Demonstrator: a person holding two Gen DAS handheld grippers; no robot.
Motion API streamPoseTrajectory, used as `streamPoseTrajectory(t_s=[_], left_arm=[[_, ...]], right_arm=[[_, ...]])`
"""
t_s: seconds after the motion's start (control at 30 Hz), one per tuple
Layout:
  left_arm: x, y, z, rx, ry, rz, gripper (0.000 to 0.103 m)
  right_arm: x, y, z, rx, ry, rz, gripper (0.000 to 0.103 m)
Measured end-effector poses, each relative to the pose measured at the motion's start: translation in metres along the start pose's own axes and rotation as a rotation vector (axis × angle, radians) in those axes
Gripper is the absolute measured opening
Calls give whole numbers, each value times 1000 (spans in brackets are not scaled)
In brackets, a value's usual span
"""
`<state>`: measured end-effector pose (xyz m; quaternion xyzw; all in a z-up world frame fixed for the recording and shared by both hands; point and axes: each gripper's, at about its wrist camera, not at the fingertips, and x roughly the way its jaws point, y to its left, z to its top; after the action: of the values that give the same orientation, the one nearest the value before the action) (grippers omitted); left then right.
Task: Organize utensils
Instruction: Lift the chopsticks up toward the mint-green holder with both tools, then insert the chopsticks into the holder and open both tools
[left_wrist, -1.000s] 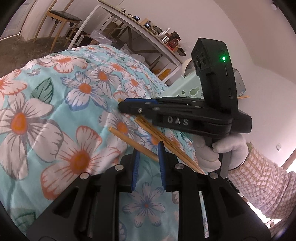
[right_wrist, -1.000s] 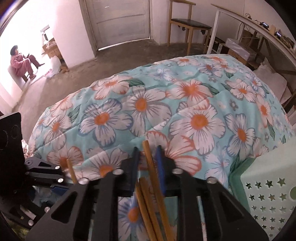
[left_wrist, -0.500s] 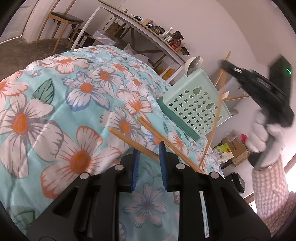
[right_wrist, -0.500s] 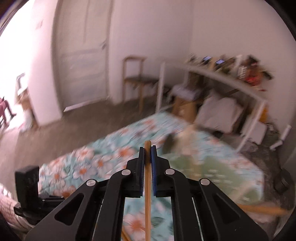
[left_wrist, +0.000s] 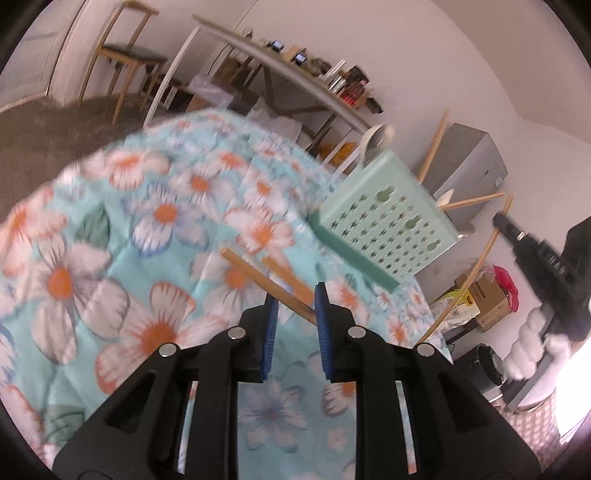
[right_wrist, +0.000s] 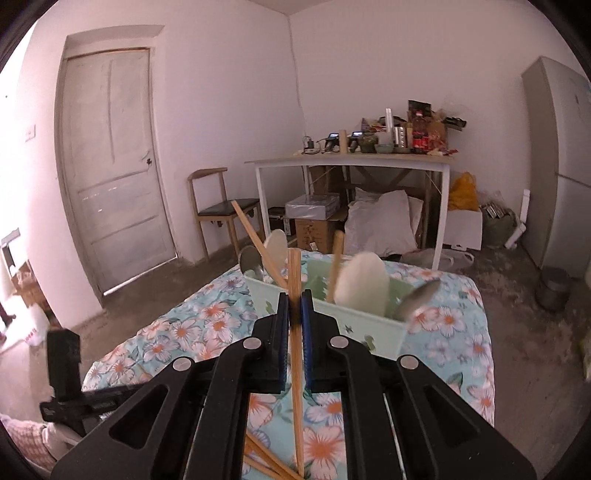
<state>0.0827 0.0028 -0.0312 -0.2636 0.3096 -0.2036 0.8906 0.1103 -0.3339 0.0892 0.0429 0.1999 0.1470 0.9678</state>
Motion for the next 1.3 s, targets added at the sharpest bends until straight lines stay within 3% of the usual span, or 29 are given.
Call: streamPoseTrajectory(t_s=[0.17, 0.37, 0.6, 0.77, 0.97, 1.03, 1.3], left_arm=[[-25, -18, 21, 33, -79, -22, 11], [-48, -46, 49, 43, -121, -114, 5], [-83, -86, 95, 110, -269, -215, 5], [-86, -127, 127, 220, -388, -243, 5], [-60, -167, 144, 333, -452, -226, 5], [-41, -178, 144, 383, -457, -179, 5], [45, -183, 143, 431, -350, -93, 5]], right_arm=[[-11, -13, -3, 56, -38, 1, 6], [-18, -22, -9, 104, -65, 11, 6], [-32, -30, -8, 126, -105, 27, 6], [-40, -33, -7, 142, -137, 43, 6], [-42, -38, -5, 161, -146, 58, 6], [-41, -41, -4, 170, -146, 64, 6], [-34, -52, -5, 199, -129, 72, 6]])
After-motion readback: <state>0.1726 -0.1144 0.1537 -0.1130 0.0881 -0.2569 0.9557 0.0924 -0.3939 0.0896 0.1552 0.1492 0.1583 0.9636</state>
